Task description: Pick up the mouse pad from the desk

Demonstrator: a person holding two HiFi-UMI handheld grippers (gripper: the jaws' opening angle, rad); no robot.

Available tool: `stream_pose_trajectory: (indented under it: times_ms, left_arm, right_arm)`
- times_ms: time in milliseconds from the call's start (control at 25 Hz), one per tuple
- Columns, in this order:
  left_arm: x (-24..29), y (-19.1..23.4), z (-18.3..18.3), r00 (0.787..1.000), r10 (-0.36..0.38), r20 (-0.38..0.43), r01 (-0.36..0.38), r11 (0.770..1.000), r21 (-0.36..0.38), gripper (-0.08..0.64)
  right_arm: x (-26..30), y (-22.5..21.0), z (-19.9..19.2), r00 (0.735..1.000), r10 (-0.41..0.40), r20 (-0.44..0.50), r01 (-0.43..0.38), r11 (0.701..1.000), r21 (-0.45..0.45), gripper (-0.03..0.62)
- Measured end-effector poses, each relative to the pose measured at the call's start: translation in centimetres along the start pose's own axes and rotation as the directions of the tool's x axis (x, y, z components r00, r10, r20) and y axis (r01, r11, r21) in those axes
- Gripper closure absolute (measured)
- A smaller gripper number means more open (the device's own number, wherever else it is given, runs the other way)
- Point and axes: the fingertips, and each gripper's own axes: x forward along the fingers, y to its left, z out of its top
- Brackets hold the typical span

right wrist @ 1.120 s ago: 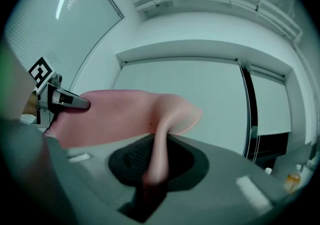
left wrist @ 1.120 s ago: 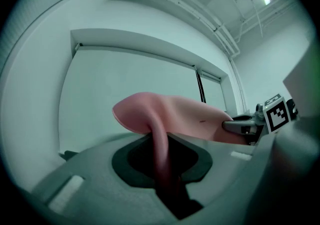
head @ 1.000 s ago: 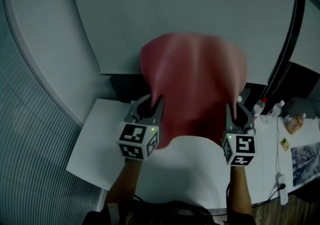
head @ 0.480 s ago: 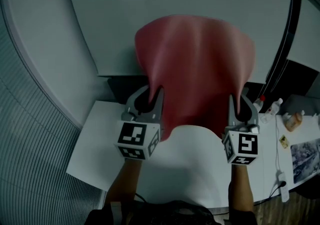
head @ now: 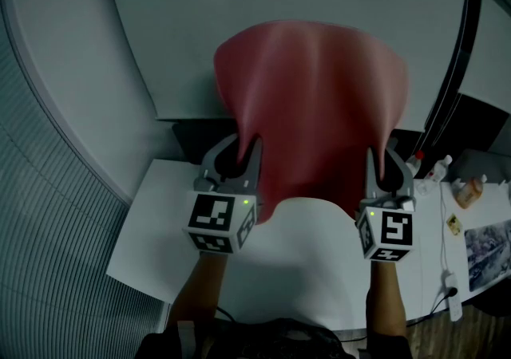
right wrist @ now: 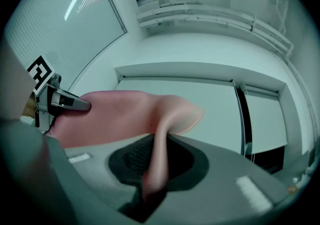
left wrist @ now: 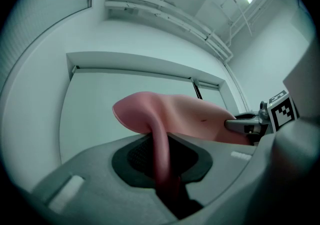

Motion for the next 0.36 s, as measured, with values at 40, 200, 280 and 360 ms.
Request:
stream_pose_trajectory:
  times_ms: [40,200,280,360]
  left_arm:
    - [-0.02,0.00,0.01,1.000,0.000,0.000,0.000,1.000,0.000,0.492]
    - [-0.04,-0.09,0.03,1.000,0.001,-0.003,-0.001,1.000,-0.001,0.492]
    - [-0.04,-0.11,0.05,1.000,0.002,-0.004,-0.002,1.000,-0.001,0.492]
    - [-0.05,-0.12,0.08,1.000,0.002,-0.006,-0.002,1.000,0.000,0.492]
  right_arm:
    - [0.00,0.00,0.02,1.000,0.000,0.000,0.000,1.000,0.000,0.529]
    - [-0.03,-0.12,0.04,1.000,-0.001,-0.001,0.001,1.000,-0.002,0.528]
    - [-0.03,-0.12,0.09,1.000,-0.001,-0.001,0.001,1.000,-0.002,0.528]
    - [-0.03,-0.11,0.15,1.000,-0.001,-0.002,0.001,1.000,0.000,0.528]
